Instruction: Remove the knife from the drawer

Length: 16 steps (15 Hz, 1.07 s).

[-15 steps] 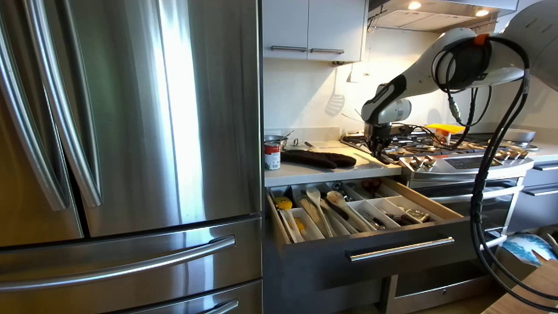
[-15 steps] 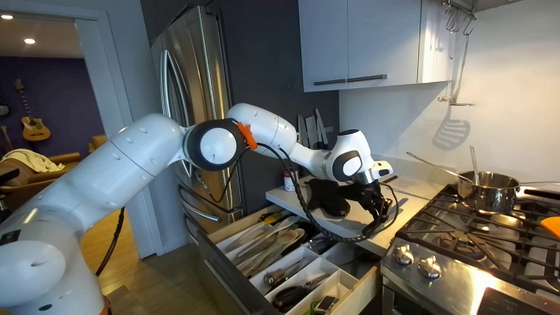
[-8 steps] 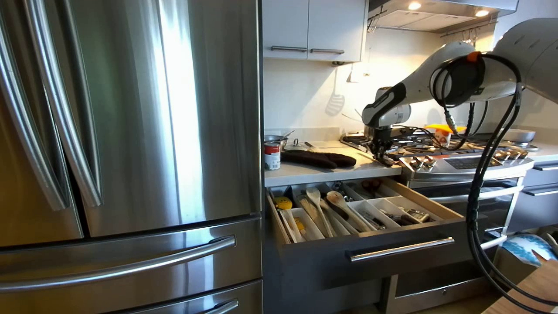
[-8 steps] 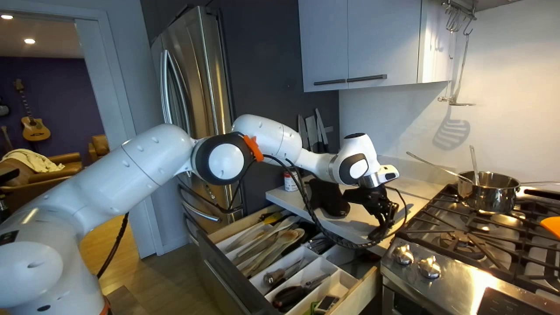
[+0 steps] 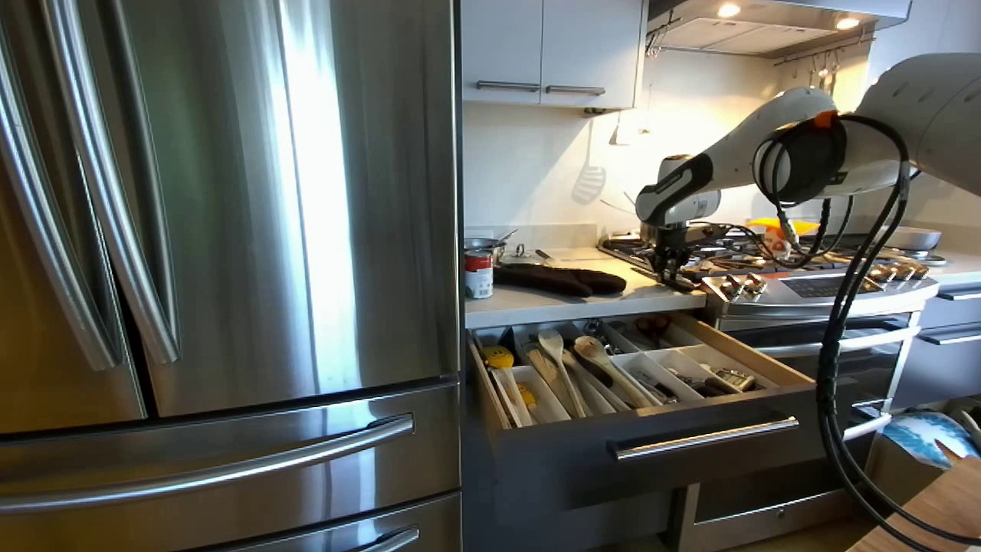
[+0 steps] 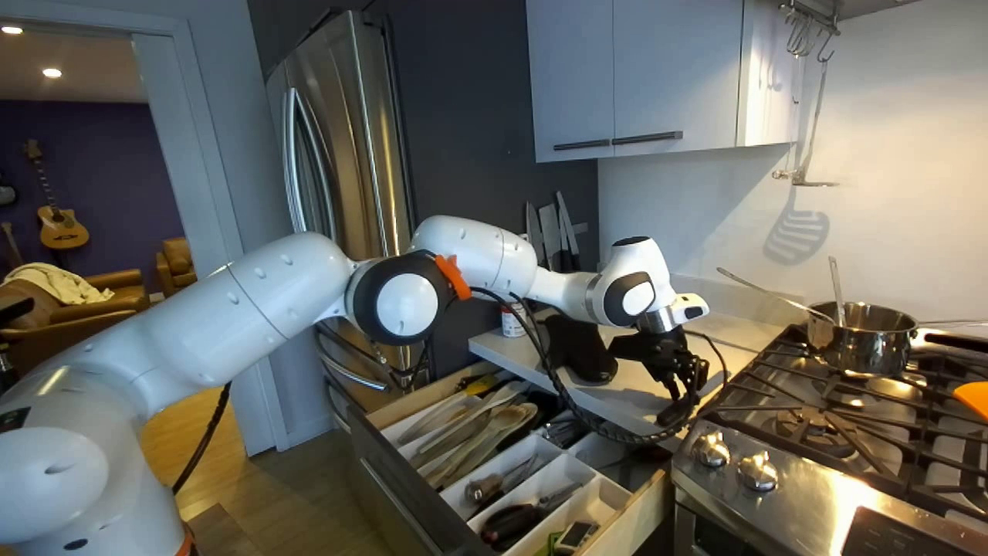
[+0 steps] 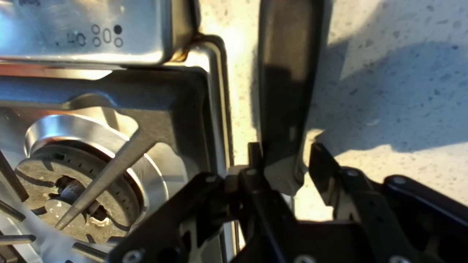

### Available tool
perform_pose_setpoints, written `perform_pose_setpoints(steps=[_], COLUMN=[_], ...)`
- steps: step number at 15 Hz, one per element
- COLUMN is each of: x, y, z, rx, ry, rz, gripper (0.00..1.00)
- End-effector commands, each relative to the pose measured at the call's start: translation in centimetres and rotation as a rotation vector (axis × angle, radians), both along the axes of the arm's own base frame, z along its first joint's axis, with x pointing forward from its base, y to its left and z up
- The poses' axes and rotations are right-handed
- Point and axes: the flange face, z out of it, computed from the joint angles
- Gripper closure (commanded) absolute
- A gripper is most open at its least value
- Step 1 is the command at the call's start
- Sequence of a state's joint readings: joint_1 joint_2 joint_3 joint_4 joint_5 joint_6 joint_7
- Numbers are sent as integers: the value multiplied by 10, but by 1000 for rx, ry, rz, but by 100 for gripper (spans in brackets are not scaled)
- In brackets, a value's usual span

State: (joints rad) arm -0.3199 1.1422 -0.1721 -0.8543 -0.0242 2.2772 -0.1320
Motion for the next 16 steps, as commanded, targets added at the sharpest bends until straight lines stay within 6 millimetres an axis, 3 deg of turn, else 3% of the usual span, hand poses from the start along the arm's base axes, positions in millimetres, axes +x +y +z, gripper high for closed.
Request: perform_pose_setpoints(steps=[1, 5, 9, 16], x=[2, -4, -32, -80], y=[-2, 6, 24, 56], z=[8, 34, 79, 152], rx=[-3, 19, 122, 211], ry=[16, 37, 154, 187], rz=[25, 13, -31, -34], gripper=[28, 1, 0, 0])
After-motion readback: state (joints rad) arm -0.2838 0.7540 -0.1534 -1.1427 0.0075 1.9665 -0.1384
